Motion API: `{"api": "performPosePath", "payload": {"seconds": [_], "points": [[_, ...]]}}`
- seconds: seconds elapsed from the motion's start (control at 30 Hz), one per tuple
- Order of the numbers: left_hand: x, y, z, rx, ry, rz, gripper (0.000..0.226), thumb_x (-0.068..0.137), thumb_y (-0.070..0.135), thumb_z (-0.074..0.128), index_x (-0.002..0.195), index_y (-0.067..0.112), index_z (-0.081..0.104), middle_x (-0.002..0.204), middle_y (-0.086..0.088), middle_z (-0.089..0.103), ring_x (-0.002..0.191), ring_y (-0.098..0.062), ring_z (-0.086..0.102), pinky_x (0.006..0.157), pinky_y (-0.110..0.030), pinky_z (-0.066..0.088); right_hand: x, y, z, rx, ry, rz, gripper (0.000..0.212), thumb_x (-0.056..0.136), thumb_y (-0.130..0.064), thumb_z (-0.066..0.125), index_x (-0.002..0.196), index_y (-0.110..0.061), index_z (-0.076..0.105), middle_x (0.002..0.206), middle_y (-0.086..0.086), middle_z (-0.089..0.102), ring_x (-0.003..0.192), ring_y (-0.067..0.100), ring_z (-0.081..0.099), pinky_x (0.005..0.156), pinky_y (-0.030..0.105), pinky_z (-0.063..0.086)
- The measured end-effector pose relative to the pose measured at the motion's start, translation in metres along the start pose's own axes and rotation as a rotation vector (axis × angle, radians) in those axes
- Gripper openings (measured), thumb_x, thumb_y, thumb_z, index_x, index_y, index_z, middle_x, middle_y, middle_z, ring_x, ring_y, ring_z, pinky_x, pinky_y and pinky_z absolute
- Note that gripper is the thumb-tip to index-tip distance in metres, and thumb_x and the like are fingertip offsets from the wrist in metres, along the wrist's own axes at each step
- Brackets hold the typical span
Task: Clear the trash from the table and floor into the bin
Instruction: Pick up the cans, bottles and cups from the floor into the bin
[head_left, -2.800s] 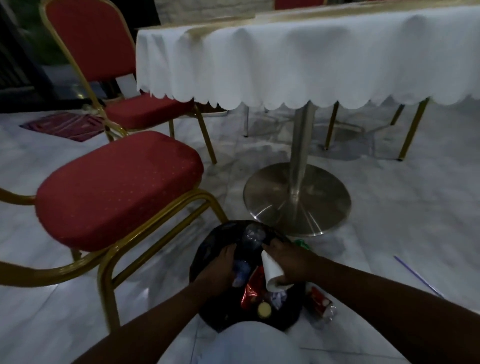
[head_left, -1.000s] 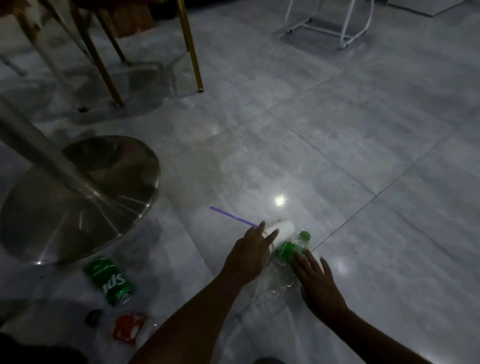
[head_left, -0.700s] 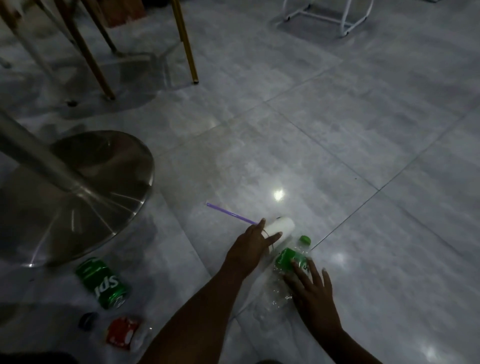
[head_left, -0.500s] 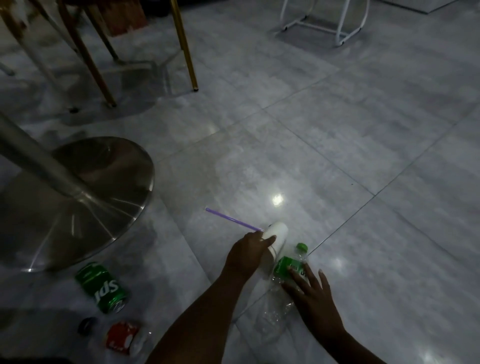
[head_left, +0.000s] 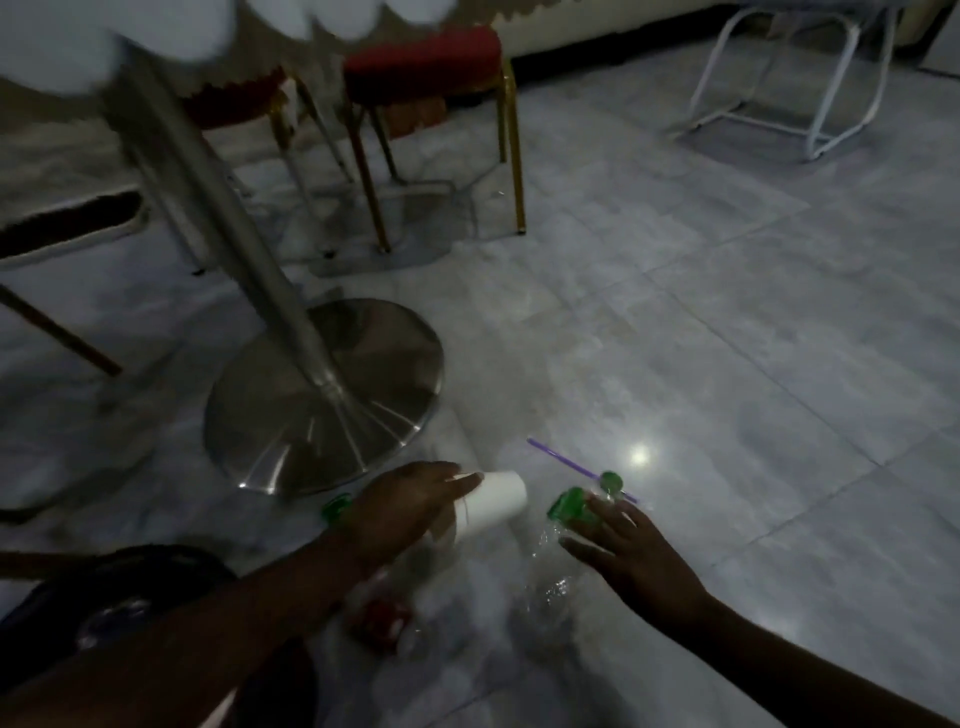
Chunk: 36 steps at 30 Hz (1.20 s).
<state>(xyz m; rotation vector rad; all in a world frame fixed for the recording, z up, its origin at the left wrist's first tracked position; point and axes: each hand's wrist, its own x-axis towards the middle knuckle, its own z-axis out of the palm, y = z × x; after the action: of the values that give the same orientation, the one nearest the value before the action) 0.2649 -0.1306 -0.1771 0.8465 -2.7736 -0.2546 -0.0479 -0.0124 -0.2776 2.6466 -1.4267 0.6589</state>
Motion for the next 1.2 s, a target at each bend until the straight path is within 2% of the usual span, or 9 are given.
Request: {"api": "performPosePath", "payload": {"seconds": [0.13, 0.33, 0.47, 0.57, 0.63, 0.83, 0.93, 1.03, 1.2], "points": [[-0.072, -0.027, -0.097, 0.098, 0.031, -0.099, 0.067, 0.068, 0.018, 0.072, 0.13, 0.028, 0.049, 0.118, -0.004, 0.066, 0.104, -0.016, 0.063, 0.089, -0.02, 0.04, 0.096, -0.028, -0.026, 0.089, 0.01, -0.226, 0.034, 0.1, -0.013, 0.043, 0.13, -0.018, 0.056, 0.141, 0.003, 0.048, 0.134, 0.022, 0.04, 0.104, 0.041, 0.037], [-0.205, -0.032, -0.206, 0.243, 0.123, -0.374, 0.035, 0.085, 0.03, 0.051, 0.114, 0.02, 0.068, 0.107, 0.002, 0.069, 0.091, -0.014, 0.067, 0.079, -0.021, 0.048, 0.216, -0.115, -0.055, 0.161, -0.006, -0.633, 0.034, 0.102, -0.015, 0.034, 0.131, -0.015, 0.052, 0.137, 0.007, 0.053, 0.131, 0.023, 0.043, 0.104, 0.038, 0.04], [-0.287, -0.042, -0.211, 0.227, 0.146, -0.552, 0.02, 0.084, 0.031, 0.062, 0.098, 0.022, 0.072, 0.094, 0.003, 0.071, 0.083, -0.007, 0.065, 0.077, -0.025, 0.053, 0.264, -0.176, -0.058, 0.165, -0.058, -0.822, 0.033, 0.103, -0.021, 0.032, 0.126, -0.017, 0.054, 0.134, 0.007, 0.055, 0.13, 0.023, 0.044, 0.102, 0.036, 0.041], [-0.362, -0.062, -0.185, 0.239, 0.127, -0.677, 0.044, 0.095, 0.046, 0.04, 0.119, 0.017, 0.064, 0.123, 0.025, 0.059, 0.111, 0.016, 0.044, 0.098, -0.007, 0.033, 0.285, -0.241, -0.051, 0.182, -0.143, -0.969, 0.032, 0.1, -0.02, 0.037, 0.124, -0.015, 0.058, 0.134, 0.007, 0.055, 0.13, 0.026, 0.043, 0.103, 0.04, 0.04], [-0.395, -0.069, -0.173, 0.227, 0.096, -0.667, 0.045, 0.096, 0.045, 0.036, 0.124, 0.02, 0.061, 0.124, 0.038, 0.051, 0.111, 0.02, 0.044, 0.095, -0.015, 0.042, 0.293, -0.277, -0.04, 0.173, -0.197, -1.042, 0.032, 0.097, -0.016, 0.038, 0.124, -0.014, 0.057, 0.134, 0.009, 0.055, 0.131, 0.029, 0.041, 0.102, 0.043, 0.04], [-0.402, -0.048, -0.149, 0.288, 0.016, -0.729, 0.036, 0.097, 0.035, 0.043, 0.131, 0.029, 0.054, 0.115, 0.0, 0.067, 0.094, -0.017, 0.066, 0.075, -0.03, 0.054, 0.296, -0.318, -0.003, 0.132, -0.321, -1.029, 0.039, 0.093, -0.02, 0.036, 0.126, -0.022, 0.057, 0.139, 0.01, 0.049, 0.132, 0.029, 0.04, 0.105, 0.041, 0.034], [-0.402, -0.044, -0.135, 0.23, -0.004, -0.714, 0.044, 0.097, 0.042, 0.031, 0.128, 0.026, 0.058, 0.123, 0.002, 0.062, 0.106, -0.018, 0.061, 0.085, -0.025, 0.048, 0.29, -0.318, 0.015, 0.117, -0.359, -0.952, 0.04, 0.096, -0.019, 0.033, 0.132, -0.024, 0.052, 0.143, 0.008, 0.045, 0.135, 0.026, 0.037, 0.105, 0.041, 0.039], [-0.413, -0.048, -0.125, 0.283, 0.01, -0.538, 0.039, 0.097, 0.03, 0.035, 0.109, 0.023, 0.071, 0.102, 0.001, 0.072, 0.082, -0.013, 0.07, 0.066, -0.022, 0.056, 0.286, -0.314, 0.026, 0.086, -0.399, -0.9, 0.044, 0.096, -0.019, 0.031, 0.138, -0.022, 0.044, 0.147, 0.005, 0.04, 0.138, 0.024, 0.031, 0.104, 0.043, 0.039], [-0.416, -0.04, -0.127, 0.366, 0.059, -0.49, 0.036, 0.092, 0.032, 0.039, 0.101, 0.024, 0.073, 0.093, 0.004, 0.072, 0.076, -0.011, 0.069, 0.06, -0.022, 0.055, 0.288, -0.305, 0.017, 0.076, -0.374, -0.905, 0.066, 0.08, -0.01, 0.065, 0.14, -0.022, 0.04, 0.148, 0.005, 0.038, 0.138, 0.024, 0.03, 0.107, 0.038, 0.03]]}}
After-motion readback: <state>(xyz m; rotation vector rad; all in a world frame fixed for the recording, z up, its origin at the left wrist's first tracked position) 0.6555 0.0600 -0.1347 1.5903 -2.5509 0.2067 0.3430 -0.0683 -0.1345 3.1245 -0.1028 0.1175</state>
